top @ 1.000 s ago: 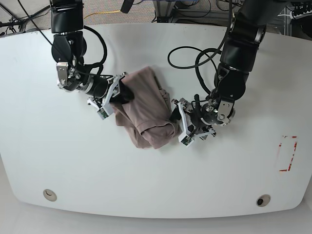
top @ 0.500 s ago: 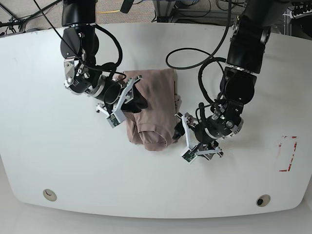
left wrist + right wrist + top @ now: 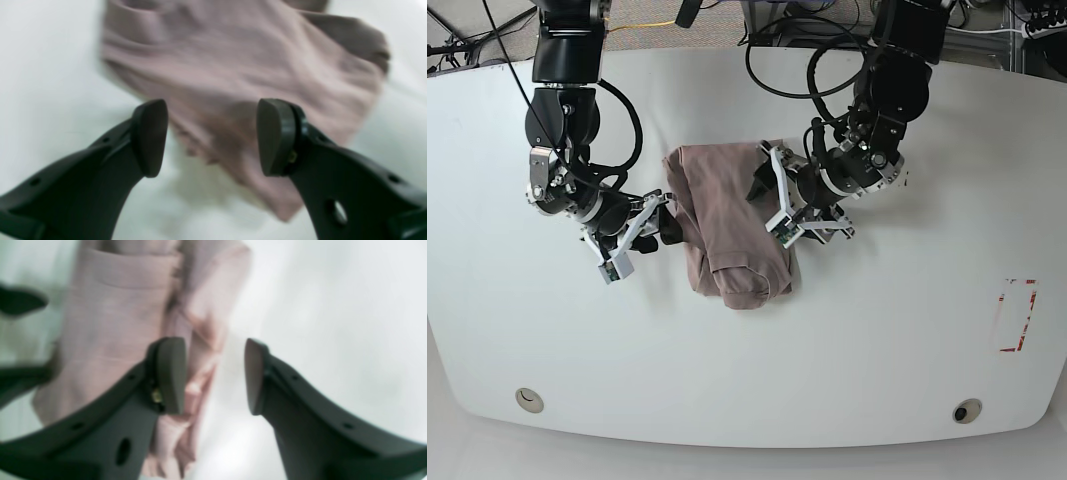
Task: Fold the T-shirt properly
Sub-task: 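Grasp the folded bundle's edge with the left gripper and tuck it under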
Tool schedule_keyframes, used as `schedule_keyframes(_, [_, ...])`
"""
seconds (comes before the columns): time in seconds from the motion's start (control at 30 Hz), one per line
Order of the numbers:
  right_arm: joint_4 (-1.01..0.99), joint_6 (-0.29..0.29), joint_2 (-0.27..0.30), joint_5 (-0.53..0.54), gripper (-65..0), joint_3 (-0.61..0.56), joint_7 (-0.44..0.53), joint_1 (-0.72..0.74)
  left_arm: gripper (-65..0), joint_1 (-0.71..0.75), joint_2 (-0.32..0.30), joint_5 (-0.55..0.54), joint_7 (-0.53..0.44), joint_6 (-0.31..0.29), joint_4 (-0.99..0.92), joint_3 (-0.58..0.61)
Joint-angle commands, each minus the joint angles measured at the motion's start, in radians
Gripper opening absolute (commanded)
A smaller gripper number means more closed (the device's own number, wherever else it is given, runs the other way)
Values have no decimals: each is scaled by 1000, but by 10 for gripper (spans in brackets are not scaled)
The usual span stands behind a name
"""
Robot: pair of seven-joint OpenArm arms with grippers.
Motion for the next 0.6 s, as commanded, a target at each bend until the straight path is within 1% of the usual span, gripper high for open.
schedule_keyframes(0.0, [-40,8,21,23,-449,-1,23,27,-258,4,36,-5,-20,2,17,0])
schedule_keyframes(0.1, [-89,8,18,23,-499,-4,48,22,-258,25,49,-5,-22,2,-12,-2])
schedule_keyframes(0.23, [-126,8,18,23,-510,-75,100,-4,-258,22,45,-6,-23,3,-85,-5])
schedule_keyframes(0.3, [-126,4,10,24,-510,-113,124,-21,-258,22,17,-8,-23,3,-99,-11])
schedule_keyframes(0.4, [-125,-1,-41,23,-512,-148,128,-46,-258,22,-24,-11,-23,3,-82,-14])
schedule_keyframes(0.5, [-125,-3,-73,23,-512,-147,128,-53,-258,27,-49,-11,-23,3,-29,-28])
schedule_keyframes(0.57, [-125,-3,-82,23,-512,-147,128,-55,-258,28,-59,-11,-20,3,14,-39])
